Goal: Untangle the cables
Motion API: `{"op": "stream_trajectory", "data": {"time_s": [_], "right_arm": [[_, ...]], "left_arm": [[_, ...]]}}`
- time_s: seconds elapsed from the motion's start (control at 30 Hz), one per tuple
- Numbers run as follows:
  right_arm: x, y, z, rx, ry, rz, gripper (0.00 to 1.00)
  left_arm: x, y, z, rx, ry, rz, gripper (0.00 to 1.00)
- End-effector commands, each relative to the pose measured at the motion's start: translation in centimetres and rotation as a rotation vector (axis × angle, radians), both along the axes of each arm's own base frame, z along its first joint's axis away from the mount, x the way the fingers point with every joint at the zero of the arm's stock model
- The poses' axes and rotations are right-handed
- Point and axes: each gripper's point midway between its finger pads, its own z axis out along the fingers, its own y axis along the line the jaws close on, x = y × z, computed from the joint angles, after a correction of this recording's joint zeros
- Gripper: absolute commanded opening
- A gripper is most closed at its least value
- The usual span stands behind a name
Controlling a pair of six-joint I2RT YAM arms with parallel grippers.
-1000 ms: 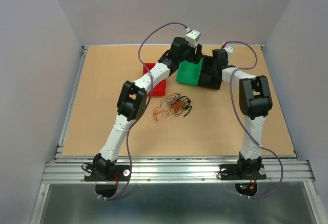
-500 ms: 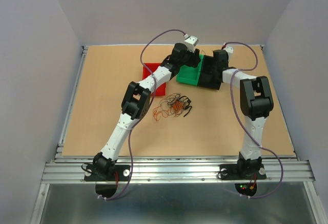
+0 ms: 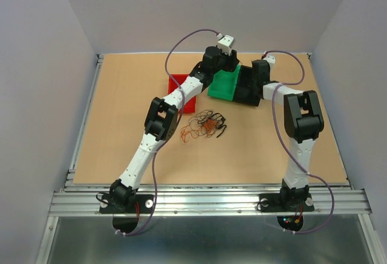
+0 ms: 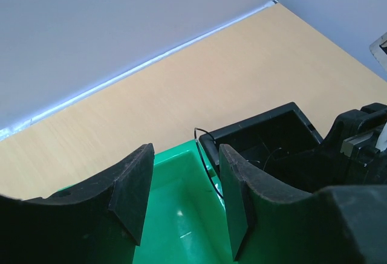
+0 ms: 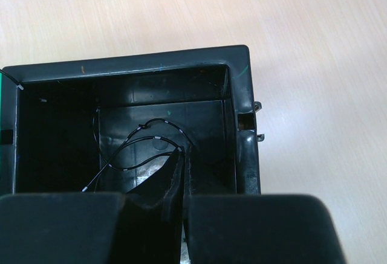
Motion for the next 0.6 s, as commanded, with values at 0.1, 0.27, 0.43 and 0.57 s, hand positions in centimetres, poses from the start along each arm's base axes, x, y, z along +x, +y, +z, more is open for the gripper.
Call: {"op": "stream_trajectory", "data": {"time_s": [0.1,0.27,0.43,0.57], "right_arm": [[-2.2,1.2,-2.8,0.018,0.089,0.031,0.01],[-2.2,1.3,-2.6,0.022,0.084,0.034,0.01],[-2.2,1.5,-2.2,0.02,0.074,0.038,0.01],[-2.2,1.6,-2.0,0.017,0.068,0.04,0.01]], "left_arm": [[0.1,-0.5,4.0,-0.083,-0.074,-0.023,0.59],[-0.1,-0.9,3.8,-0.076,-0.074,-0.027,0.57],[-0.5,-1.1,2.9,-0.066,-0.029,-0.017,0.49],[-0.9,-1.4,2.7,-0.067,-0.01,-0.03,0.35]]}}
